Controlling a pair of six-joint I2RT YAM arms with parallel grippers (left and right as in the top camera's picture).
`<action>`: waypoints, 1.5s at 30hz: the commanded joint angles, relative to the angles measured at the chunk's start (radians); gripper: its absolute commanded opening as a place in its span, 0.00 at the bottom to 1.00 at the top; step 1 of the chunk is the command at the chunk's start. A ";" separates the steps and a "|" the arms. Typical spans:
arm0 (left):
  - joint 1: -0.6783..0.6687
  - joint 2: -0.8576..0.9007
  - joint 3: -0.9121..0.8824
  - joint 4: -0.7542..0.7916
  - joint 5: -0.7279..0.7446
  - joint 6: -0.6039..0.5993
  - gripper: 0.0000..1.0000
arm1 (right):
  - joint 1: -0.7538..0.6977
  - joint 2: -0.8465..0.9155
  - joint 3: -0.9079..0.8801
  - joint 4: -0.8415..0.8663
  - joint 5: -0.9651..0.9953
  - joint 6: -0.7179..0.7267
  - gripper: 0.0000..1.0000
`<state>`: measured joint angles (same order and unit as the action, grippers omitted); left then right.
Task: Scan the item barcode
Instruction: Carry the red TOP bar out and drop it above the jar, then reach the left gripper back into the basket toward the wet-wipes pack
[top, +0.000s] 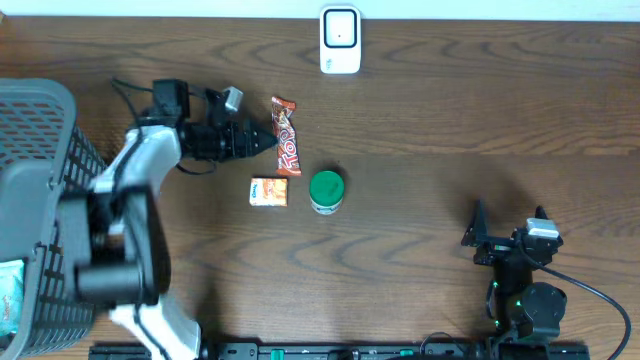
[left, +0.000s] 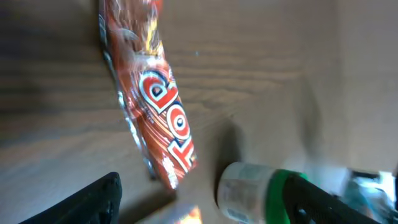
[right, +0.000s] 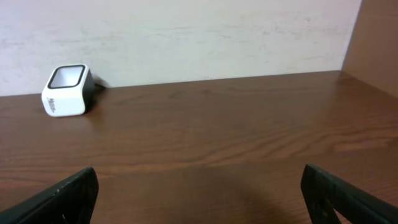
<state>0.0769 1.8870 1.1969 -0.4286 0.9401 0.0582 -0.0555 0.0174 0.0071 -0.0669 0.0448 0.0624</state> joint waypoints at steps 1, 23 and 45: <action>-0.005 -0.282 0.037 -0.050 -0.280 -0.093 0.83 | 0.005 -0.003 -0.002 -0.003 0.006 -0.012 0.99; -0.008 -1.197 0.108 -0.264 -1.882 -0.571 0.84 | 0.005 -0.003 -0.002 -0.003 0.006 -0.012 0.99; 0.723 -0.635 0.272 -0.589 -1.182 -0.735 0.84 | 0.005 -0.003 -0.002 -0.003 0.006 -0.012 0.99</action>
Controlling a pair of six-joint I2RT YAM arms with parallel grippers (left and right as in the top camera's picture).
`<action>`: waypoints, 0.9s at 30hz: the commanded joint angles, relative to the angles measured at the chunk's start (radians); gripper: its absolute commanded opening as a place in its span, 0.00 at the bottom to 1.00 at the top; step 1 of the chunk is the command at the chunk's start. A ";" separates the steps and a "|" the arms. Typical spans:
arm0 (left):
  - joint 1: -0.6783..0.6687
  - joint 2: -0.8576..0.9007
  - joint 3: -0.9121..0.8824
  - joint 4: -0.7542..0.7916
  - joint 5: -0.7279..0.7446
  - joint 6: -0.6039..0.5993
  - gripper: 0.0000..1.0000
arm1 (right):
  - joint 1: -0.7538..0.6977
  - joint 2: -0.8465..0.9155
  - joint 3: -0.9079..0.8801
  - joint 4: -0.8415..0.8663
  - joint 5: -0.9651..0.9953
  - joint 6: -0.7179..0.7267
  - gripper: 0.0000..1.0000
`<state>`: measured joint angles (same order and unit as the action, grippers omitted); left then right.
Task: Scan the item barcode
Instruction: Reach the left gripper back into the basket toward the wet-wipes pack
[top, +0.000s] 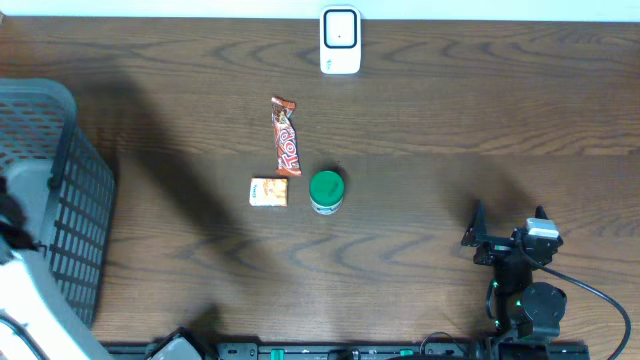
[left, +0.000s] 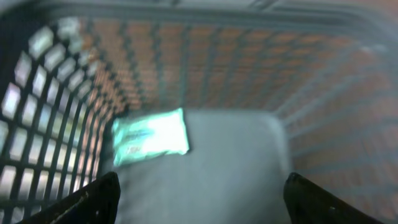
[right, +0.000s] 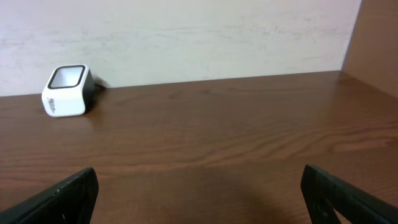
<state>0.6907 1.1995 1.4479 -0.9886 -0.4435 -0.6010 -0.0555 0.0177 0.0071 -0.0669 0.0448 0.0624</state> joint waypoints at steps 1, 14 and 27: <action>0.167 0.097 0.021 -0.045 0.257 -0.090 0.84 | 0.005 -0.003 -0.002 -0.003 0.006 -0.012 0.99; 0.237 0.460 0.006 -0.144 0.108 -0.092 0.84 | 0.005 -0.003 -0.002 -0.003 0.006 -0.012 0.99; 0.237 0.605 0.006 -0.104 -0.126 -0.047 0.84 | 0.005 -0.003 -0.002 -0.003 0.006 -0.012 0.99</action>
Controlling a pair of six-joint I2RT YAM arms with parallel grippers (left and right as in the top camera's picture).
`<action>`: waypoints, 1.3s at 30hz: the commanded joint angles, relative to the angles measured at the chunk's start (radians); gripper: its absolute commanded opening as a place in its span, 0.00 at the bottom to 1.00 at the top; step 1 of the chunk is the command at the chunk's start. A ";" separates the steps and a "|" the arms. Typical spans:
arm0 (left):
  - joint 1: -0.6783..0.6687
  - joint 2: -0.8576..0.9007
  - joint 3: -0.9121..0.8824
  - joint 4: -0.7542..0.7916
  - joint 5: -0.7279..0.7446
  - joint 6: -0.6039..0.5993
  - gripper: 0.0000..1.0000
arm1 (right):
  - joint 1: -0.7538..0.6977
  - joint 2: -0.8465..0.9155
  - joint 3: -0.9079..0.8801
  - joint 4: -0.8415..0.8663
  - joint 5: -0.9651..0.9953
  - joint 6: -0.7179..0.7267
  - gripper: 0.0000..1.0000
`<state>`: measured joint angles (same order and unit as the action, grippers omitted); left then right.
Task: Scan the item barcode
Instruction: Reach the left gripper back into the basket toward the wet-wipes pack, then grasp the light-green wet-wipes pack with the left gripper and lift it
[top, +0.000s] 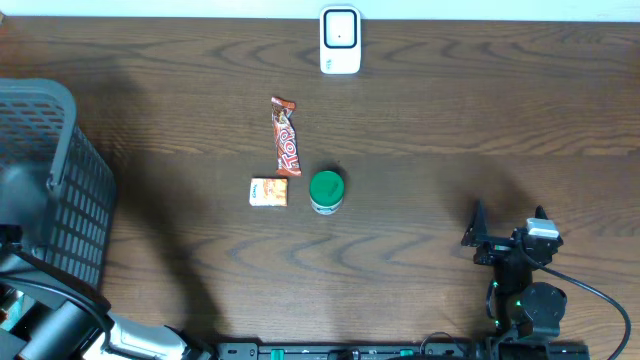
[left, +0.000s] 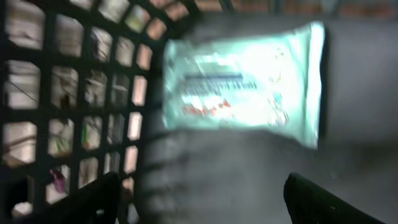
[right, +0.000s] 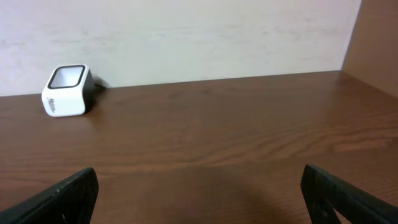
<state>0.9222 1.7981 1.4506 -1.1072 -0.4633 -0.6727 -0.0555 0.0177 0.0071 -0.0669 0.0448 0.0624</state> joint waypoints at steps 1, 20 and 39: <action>0.005 0.006 0.004 0.022 -0.106 0.024 0.84 | 0.005 -0.003 -0.002 -0.003 0.006 -0.012 0.99; 0.003 0.094 -0.021 0.182 -0.064 0.025 0.84 | 0.005 -0.003 -0.002 -0.003 0.006 -0.012 0.99; 0.004 0.310 -0.021 0.190 -0.050 0.044 0.85 | 0.005 -0.003 -0.002 -0.003 0.006 -0.012 0.99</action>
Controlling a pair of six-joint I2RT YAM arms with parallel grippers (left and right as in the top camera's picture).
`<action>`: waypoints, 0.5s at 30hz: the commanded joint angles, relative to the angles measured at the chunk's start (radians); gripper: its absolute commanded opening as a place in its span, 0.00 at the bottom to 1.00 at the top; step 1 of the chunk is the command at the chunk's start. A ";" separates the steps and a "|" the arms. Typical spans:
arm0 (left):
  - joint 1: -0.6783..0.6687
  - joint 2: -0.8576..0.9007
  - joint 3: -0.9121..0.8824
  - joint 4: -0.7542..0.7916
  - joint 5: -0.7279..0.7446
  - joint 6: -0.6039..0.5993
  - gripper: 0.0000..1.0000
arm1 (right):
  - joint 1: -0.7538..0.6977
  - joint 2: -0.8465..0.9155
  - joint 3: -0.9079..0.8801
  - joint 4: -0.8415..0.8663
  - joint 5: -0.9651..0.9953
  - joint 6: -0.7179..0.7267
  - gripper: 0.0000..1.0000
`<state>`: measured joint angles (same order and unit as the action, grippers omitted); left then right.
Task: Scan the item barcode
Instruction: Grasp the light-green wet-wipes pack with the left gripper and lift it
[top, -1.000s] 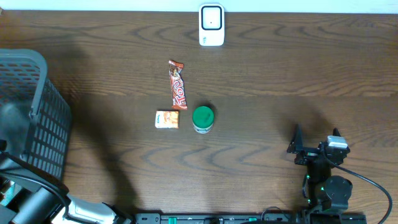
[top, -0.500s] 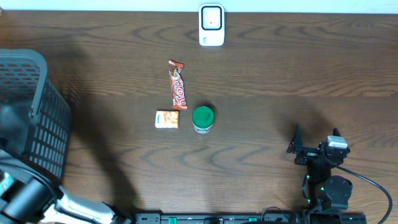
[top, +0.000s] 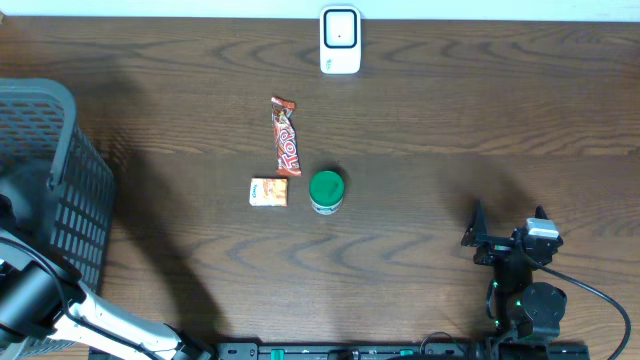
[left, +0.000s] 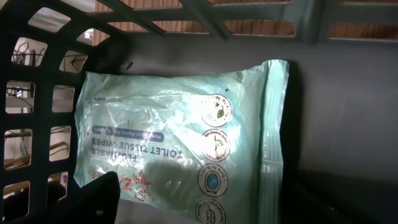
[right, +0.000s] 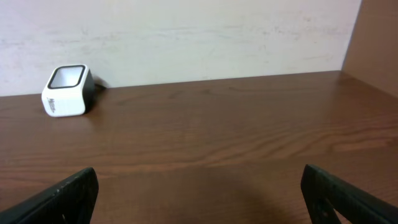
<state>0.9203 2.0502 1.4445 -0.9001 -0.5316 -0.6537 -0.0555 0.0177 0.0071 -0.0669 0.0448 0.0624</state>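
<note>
A pale green pack of toilet wipes (left: 180, 143) lies flat on the floor of the dark grey basket (top: 60, 170). My left gripper (left: 202, 205) hangs open just over the pack's near end, with nothing between its fingers. In the overhead view only the left arm (top: 30, 300) shows, reaching into the basket. The white barcode scanner (top: 340, 40) stands at the table's far edge and also shows as the scanner (right: 66, 91) in the right wrist view. My right gripper (top: 505, 235) rests open at the front right, holding nothing.
On the table's middle lie a red candy bar (top: 286, 137), a small orange box (top: 268, 192) and a green-lidded jar (top: 326, 191). The basket's lattice wall (left: 37, 93) stands close on the left of the pack.
The left gripper has come closer to the wipes pack. The pack now lies sharp and large between its open fingers instead of at the top of the view. The right arm has not moved.
At first my left gripper was open beside the candy bar on the table. Then it was over the basket with the wipes pack below. After that it was low inside the basket, and now it sits right over the pack, still open.
</note>
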 joint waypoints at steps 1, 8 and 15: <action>0.006 0.058 -0.015 -0.026 0.014 0.031 0.85 | 0.005 -0.003 -0.002 -0.003 0.006 -0.012 0.99; 0.008 0.058 -0.043 -0.040 -0.015 0.030 0.85 | 0.005 -0.003 -0.002 -0.003 0.006 -0.012 0.99; 0.009 0.058 -0.129 0.006 -0.011 0.005 0.30 | 0.005 -0.003 -0.002 -0.003 0.006 -0.012 0.99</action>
<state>0.9203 2.0560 1.3800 -0.8932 -0.5858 -0.6495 -0.0555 0.0177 0.0071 -0.0666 0.0452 0.0624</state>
